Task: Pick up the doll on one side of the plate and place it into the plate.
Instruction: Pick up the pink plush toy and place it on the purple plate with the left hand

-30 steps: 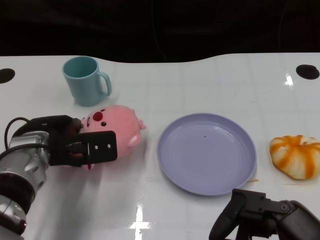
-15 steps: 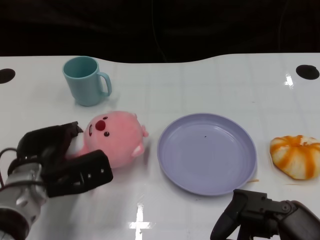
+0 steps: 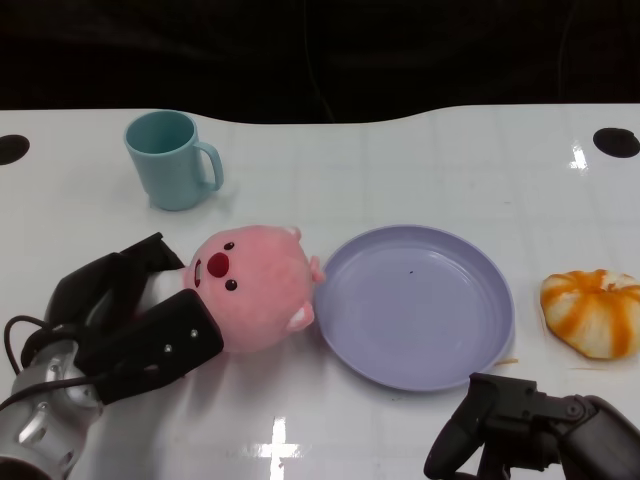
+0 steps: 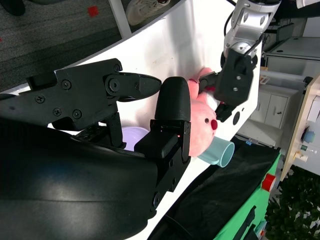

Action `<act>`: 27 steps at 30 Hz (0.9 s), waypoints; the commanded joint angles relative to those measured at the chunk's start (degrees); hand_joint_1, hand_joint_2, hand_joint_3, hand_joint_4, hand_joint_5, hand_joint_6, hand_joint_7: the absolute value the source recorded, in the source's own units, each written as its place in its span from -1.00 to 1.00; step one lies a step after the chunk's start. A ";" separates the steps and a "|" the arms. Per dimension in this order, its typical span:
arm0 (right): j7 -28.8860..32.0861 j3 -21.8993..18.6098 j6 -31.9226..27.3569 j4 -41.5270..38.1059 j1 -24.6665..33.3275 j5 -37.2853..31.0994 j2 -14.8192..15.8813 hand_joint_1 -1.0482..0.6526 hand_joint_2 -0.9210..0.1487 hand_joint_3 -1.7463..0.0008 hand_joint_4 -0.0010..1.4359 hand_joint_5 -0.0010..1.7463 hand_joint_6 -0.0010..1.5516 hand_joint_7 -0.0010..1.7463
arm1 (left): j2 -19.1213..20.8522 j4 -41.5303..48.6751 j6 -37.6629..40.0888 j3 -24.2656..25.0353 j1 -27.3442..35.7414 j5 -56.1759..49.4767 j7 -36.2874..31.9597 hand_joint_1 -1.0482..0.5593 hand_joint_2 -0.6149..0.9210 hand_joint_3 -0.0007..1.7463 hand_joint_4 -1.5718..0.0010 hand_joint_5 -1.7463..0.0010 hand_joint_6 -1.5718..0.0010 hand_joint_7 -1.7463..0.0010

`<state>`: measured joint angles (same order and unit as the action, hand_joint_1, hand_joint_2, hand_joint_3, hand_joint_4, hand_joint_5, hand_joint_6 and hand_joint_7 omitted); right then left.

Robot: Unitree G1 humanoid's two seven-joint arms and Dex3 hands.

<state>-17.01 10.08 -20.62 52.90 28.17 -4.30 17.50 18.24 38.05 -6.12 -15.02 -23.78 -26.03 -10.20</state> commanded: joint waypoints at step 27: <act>0.55 1.21 1.23 -1.38 -0.51 -0.54 0.13 -0.05 -1.00 0.64 -0.04 0.80 -0.22 0.47 | -1.82 -30.02 22.50 -0.70 -4.74 -2.08 19.70 0.08 0.46 0.29 -0.23 -1.00 0.02 -1.00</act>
<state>-16.79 11.16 -20.20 51.49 27.61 -4.69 17.46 16.31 8.97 16.07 -15.26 -26.80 -27.36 8.52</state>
